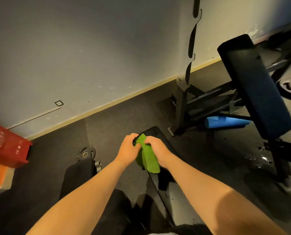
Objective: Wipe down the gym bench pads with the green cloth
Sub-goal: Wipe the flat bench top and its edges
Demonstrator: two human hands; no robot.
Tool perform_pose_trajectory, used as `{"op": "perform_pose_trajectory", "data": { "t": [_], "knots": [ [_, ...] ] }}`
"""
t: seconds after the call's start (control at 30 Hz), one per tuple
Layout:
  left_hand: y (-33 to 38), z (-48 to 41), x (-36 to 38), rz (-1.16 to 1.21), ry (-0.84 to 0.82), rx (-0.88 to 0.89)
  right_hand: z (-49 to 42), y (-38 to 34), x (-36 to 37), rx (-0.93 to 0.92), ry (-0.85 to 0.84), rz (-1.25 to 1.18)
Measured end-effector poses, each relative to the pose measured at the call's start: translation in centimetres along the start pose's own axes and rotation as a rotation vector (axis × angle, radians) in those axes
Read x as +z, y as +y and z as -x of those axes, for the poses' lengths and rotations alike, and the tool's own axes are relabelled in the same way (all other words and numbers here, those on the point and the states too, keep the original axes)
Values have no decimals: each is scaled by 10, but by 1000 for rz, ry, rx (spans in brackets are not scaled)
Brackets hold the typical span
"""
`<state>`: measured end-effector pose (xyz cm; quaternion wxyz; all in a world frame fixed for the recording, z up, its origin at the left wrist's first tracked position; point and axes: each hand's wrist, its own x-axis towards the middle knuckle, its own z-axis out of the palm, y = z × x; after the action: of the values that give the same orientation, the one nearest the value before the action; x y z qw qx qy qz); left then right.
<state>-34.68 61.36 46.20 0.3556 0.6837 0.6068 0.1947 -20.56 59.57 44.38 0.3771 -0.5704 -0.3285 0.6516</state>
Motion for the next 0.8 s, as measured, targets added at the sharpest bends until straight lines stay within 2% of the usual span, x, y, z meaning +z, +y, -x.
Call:
{"op": "perform_pose_trajectory", "data": {
  "t": [0.07, 0.2, 0.4, 0.53, 0.63, 0.73, 0.8],
  "knots": [
    [0, -16, -1, 11, 8, 15, -9, -5, -6, -43, 3, 10],
    [-10, -53, 3, 98, -4, -26, -37, -10, -13, -106, 121, -21],
    [-41, -127, 5, 166, -31, -92, -103, -14, -7, -103, 242, -99],
    [-77, -193, -3, 201, -86, -97, -169, -13, 12, -102, 399, -130],
    [-116, -244, -12, 109, -69, -85, -222, -14, 33, -94, 531, -189],
    [-158, -325, -34, -90, -81, 49, -294, -34, 68, -48, 699, -346],
    [-170, -371, -49, -96, -224, 196, -324, -57, 90, -57, 707, -497]
  ]
}}
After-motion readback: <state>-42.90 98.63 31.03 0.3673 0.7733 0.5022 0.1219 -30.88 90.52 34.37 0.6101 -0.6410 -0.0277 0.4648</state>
